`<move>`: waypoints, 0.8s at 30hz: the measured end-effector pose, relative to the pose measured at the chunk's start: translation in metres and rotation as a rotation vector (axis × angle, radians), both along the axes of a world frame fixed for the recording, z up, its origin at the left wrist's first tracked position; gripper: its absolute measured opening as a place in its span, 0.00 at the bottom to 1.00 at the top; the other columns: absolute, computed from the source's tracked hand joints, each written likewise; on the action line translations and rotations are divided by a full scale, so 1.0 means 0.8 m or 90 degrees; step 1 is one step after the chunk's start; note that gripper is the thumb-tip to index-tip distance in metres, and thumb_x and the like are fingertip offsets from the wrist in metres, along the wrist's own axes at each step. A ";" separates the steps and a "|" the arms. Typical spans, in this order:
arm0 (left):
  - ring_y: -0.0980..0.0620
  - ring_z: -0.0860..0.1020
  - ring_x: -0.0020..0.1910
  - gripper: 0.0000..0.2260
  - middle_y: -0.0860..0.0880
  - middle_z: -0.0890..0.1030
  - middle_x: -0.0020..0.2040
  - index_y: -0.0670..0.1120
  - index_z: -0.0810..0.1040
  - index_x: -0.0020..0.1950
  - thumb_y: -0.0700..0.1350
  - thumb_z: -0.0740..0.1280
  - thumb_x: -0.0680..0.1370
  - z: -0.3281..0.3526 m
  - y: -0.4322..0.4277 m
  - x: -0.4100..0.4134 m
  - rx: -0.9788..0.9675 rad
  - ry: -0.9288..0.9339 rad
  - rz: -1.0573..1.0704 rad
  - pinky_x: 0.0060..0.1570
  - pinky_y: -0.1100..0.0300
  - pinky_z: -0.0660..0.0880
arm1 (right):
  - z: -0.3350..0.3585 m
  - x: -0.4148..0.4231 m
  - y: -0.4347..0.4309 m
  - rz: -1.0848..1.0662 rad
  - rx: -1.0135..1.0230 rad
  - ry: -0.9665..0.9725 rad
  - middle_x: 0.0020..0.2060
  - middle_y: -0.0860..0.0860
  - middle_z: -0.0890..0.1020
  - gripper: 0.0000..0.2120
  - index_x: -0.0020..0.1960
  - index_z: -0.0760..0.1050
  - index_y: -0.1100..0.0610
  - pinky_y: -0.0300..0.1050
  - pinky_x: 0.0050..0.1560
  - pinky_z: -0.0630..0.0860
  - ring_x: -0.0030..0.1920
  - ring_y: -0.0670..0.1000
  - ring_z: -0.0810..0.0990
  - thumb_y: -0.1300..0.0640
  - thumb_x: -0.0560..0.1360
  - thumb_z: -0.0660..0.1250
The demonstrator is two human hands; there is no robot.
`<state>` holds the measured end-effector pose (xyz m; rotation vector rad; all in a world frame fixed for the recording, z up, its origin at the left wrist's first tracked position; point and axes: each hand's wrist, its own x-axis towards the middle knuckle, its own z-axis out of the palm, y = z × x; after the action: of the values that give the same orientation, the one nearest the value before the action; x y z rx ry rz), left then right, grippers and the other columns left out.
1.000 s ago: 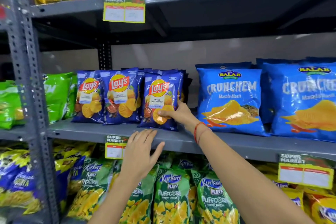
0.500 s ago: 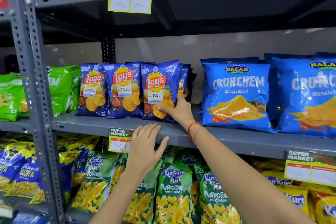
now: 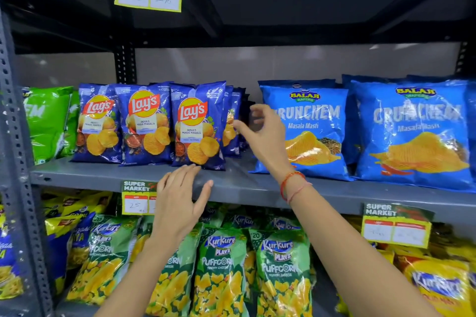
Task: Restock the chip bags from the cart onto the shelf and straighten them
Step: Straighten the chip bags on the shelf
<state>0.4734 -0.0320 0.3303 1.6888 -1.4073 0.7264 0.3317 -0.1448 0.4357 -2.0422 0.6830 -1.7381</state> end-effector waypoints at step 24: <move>0.54 0.84 0.43 0.18 0.48 0.83 0.52 0.55 0.75 0.52 0.55 0.74 0.65 0.137 -0.212 -0.122 0.011 0.717 -0.629 0.36 0.62 0.79 | 0.003 -0.150 -0.128 -0.029 0.230 -0.189 0.37 0.30 0.79 0.12 0.47 0.73 0.44 0.40 0.57 0.70 0.50 0.36 0.78 0.41 0.69 0.72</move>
<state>0.3756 -0.2019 0.4396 0.8671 -1.1226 -0.7036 0.2119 -0.2472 0.4383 -1.5042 0.8756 -1.7440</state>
